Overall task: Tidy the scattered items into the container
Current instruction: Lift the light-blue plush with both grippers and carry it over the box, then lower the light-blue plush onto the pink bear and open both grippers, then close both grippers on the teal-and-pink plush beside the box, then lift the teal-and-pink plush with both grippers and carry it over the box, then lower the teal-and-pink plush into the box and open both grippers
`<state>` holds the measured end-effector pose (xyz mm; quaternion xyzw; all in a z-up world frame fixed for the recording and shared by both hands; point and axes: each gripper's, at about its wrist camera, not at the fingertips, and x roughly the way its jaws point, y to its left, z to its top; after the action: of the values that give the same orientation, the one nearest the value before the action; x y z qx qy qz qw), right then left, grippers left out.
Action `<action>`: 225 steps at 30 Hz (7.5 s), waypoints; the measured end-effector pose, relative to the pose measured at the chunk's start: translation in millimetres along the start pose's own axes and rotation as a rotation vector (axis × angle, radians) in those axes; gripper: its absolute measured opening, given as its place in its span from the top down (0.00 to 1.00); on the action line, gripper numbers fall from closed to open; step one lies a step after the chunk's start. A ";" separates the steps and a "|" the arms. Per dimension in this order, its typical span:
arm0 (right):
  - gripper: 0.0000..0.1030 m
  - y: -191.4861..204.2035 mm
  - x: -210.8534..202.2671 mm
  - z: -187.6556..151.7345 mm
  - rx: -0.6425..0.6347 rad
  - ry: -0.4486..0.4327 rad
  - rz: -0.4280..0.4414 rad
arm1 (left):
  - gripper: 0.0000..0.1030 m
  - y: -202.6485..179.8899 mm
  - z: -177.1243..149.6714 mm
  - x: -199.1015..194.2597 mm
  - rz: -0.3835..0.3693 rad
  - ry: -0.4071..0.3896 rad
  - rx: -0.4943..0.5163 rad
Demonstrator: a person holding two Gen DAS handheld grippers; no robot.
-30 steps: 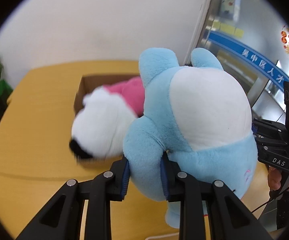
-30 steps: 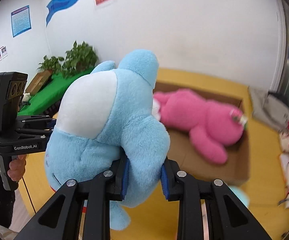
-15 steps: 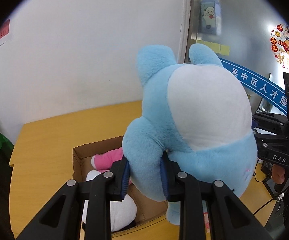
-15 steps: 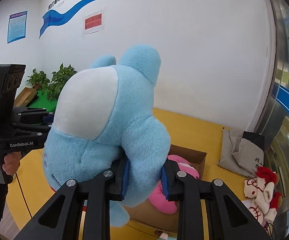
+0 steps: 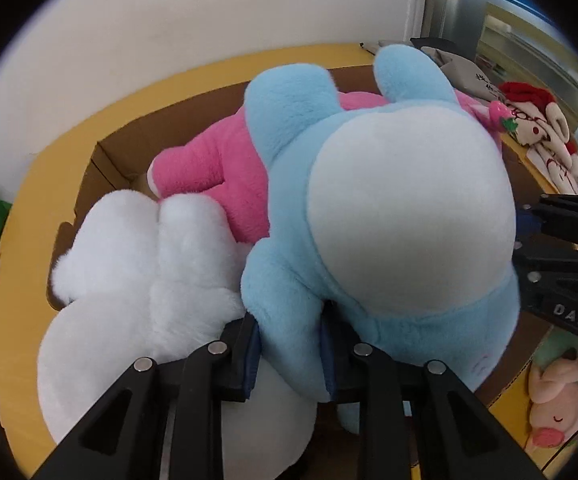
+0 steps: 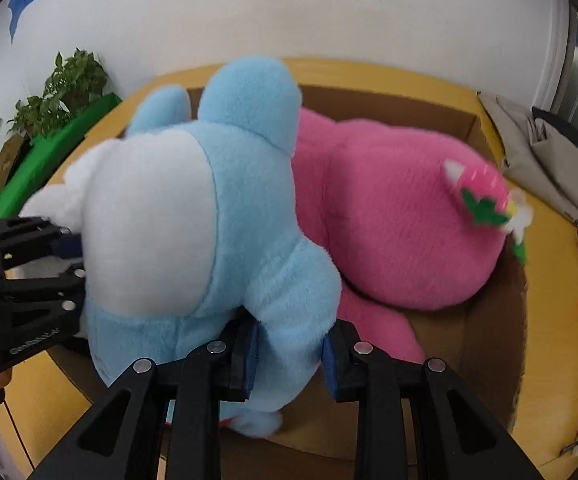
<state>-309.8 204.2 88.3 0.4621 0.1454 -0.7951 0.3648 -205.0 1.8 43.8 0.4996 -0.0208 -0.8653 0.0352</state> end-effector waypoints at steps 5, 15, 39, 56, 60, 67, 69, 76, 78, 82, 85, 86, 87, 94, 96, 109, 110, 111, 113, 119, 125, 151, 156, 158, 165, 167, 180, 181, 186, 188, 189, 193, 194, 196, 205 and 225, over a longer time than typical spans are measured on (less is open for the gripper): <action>0.70 -11.1 16.5 -5.3 0.027 0.061 0.034 | 0.75 1.3 -0.8 -1.4 0.001 -0.003 -0.003; 0.35 -32.1 -55.9 2.2 -0.009 -0.036 0.112 | 0.69 10.3 -9.2 -53.9 -0.064 -0.086 -0.038; 0.00 -44.9 -174.8 -64.8 0.154 -0.351 0.164 | 0.36 -12.8 -76.4 -124.5 -0.164 -0.261 -0.168; 0.06 -18.6 -74.0 -193.4 0.234 0.024 0.138 | 0.33 -35.3 -115.2 -109.1 -0.298 -0.192 -0.237; 0.07 40.5 -64.6 -191.4 0.055 0.058 0.231 | 0.33 -26.1 -124.2 -105.3 -0.315 -0.178 -0.266; 0.08 91.1 -47.7 -201.0 -0.066 0.106 0.295 | 0.22 -37.6 -127.2 -84.3 -0.450 -0.099 -0.242; 0.08 88.8 -46.2 -204.7 -0.057 0.111 0.308 | 0.22 -38.4 -127.1 -75.7 -0.495 -0.083 -0.262; 0.07 71.8 -52.4 -212.0 -0.012 0.100 0.357 | 0.31 -41.9 -127.9 -60.0 -0.565 -0.038 -0.268; 0.07 66.8 -55.4 -214.4 0.001 0.097 0.362 | 0.37 -42.8 -127.8 -60.0 -0.588 -0.032 -0.261; 0.07 60.4 -67.9 -217.9 0.013 0.088 0.357 | 0.49 -47.0 -127.8 -60.0 -0.587 -0.021 -0.243; 0.07 57.9 -74.7 -220.3 0.022 0.105 0.341 | 0.52 -50.8 -127.9 -59.2 -0.601 -0.011 -0.235; 0.07 57.1 -76.3 -221.3 0.024 0.110 0.336 | 0.52 -51.9 -128.2 -59.1 -0.603 -0.009 -0.233; 0.07 56.6 -77.7 -222.1 0.023 0.113 0.331 | 0.52 -52.8 -128.5 -59.0 -0.606 -0.007 -0.231; 0.02 48.8 -89.5 -225.2 0.007 0.122 0.270 | 0.52 -52.7 -130.4 -58.2 -0.597 -0.008 -0.237; 0.02 43.9 -96.5 -225.5 0.008 0.118 0.258 | 0.53 -52.9 -130.0 -58.4 -0.588 -0.008 -0.236; 0.13 35.4 -108.8 -235.9 0.020 0.110 0.272 | 0.48 -61.9 -135.0 -57.4 -0.593 0.003 -0.253; 0.14 28.7 -112.5 -240.1 0.022 0.106 0.274 | 0.50 -65.4 -134.1 -61.0 -0.606 -0.003 -0.235; 0.14 28.1 -113.7 -240.9 0.024 0.104 0.280 | 0.50 -68.8 -133.0 -64.9 -0.587 -0.010 -0.219; 0.15 27.7 -116.5 -248.4 0.032 0.095 0.291 | 0.53 -74.4 -129.8 -71.2 -0.562 -0.020 -0.188; 0.16 32.0 -140.3 -241.2 0.030 -0.005 0.289 | 0.56 -77.7 -102.3 -108.1 -0.543 -0.101 -0.139; 0.16 15.1 -191.7 -184.2 -0.009 -0.182 0.228 | 0.57 -93.2 -23.6 -176.6 -0.483 -0.275 0.018; 0.07 -109.8 -54.9 -52.9 0.081 -0.178 0.155 | 0.61 -133.2 116.8 -19.8 -0.337 -0.123 0.115; 0.07 -102.2 -82.0 -62.0 0.024 -0.173 0.062 | 0.60 -128.6 117.0 -16.4 -0.350 -0.113 0.107; 0.08 -113.2 -96.5 -64.2 0.043 -0.213 0.076 | 0.60 -128.3 116.4 -14.7 -0.352 -0.115 0.104; 0.48 -134.5 -79.4 -49.7 0.109 -0.219 0.109 | 0.60 -134.9 108.3 -3.0 -0.315 -0.119 0.095; 0.48 -139.8 -73.0 -50.4 0.134 -0.216 0.132 | 0.60 -135.2 106.4 -0.9 -0.313 -0.122 0.095; 0.40 -128.3 -70.6 -50.5 0.164 -0.161 0.070 | 0.59 -142.6 107.2 10.1 -0.265 -0.111 0.033; 0.40 -125.4 -69.8 -49.6 0.151 -0.152 0.038 | 0.59 -145.5 106.7 9.9 -0.250 -0.113 0.034; 0.54 -102.2 -57.1 -51.6 0.037 -0.104 -0.159 | 0.58 -159.4 102.8 2.2 -0.182 -0.124 0.043; 0.54 -101.3 -57.5 -54.3 0.051 -0.105 -0.148 | 0.57 -156.8 100.9 -4.6 -0.187 -0.122 0.032; 0.54 -103.5 -58.9 -55.2 0.063 -0.101 -0.131 | 0.57 -153.5 99.7 -9.5 -0.196 -0.122 0.029; 0.48 -108.1 -68.3 -60.6 0.085 -0.080 -0.065 | 0.55 -129.3 83.4 -37.2 -0.256 -0.108 0.004; 0.48 -108.4 -73.2 -62.1 0.096 -0.081 -0.058 | 0.55 -122.0 73.6 -45.4 -0.256 -0.108 0.002; 0.48 -103.7 -86.3 -64.7 0.093 -0.115 -0.051 | 0.55 -110.7 50.1 -60.6 -0.220 -0.127 0.023; 0.33 -62.4 -57.6 -65.8 0.053 -0.093 -0.116 | 0.50 -53.8 -51.1 -49.4 -0.268 -0.031 -0.075; 0.30 -21.9 -94.0 -142.2 0.071 -0.073 -0.115 | 0.51 -57.1 -131.8 -90.7 -0.303 -0.032 -0.103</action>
<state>-207.2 342.1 89.6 0.4364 0.1301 -0.8356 0.3071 -47.9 66.0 52.1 0.4805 0.0989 -0.8686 -0.0706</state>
